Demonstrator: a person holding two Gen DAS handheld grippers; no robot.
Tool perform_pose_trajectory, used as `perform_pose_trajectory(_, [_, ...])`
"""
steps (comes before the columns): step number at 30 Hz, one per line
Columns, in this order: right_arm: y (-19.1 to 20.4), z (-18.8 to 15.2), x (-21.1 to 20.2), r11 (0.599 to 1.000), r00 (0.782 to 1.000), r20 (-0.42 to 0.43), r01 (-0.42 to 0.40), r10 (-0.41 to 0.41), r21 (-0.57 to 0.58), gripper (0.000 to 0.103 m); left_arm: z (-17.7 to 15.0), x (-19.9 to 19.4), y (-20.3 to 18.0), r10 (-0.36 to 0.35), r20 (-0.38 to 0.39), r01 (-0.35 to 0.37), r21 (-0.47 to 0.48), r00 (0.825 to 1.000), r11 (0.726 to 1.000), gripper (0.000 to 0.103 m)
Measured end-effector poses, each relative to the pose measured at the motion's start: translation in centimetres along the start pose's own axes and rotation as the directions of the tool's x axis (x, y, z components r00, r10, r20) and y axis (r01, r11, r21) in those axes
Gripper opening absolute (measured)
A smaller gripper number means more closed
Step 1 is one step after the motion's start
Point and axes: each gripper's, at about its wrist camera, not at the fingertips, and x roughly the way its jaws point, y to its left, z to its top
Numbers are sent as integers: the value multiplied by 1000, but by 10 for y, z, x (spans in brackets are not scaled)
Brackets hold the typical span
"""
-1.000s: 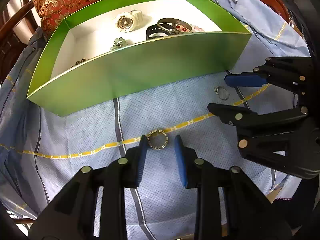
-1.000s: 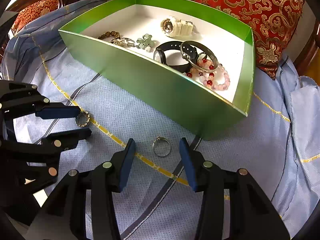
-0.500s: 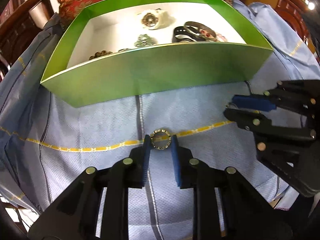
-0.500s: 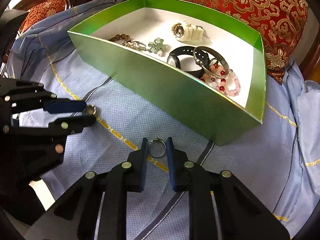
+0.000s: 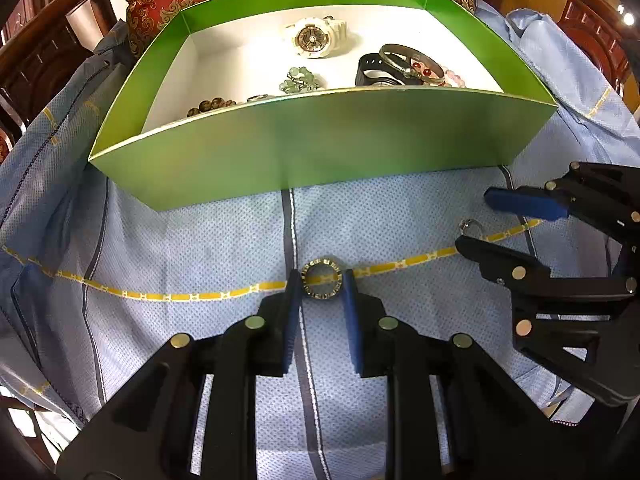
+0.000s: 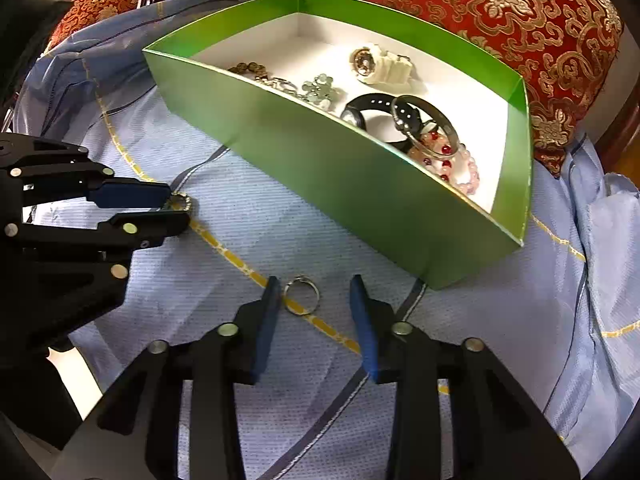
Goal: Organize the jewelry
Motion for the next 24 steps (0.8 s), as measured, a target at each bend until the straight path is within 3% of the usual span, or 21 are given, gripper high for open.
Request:
perform_pose_trajectory(5, [0, 0, 1, 1000, 1000, -2, 2, -2, -5, 44, 0, 0, 1, -8, 1, 8, 8, 1000, 1000, 21])
perform_pose_trajectory(10, [1, 1, 1, 998, 998, -12, -60, 60, -1, 21, 1, 0, 3, -13, 1, 13, 12, 1000, 1000, 21])
perform_pose_trajectory(24, [-7, 4, -17, 998, 998, 34, -58, 57, 30, 19, 2, -17, 14, -30, 49, 31, -9, 998, 999, 21])
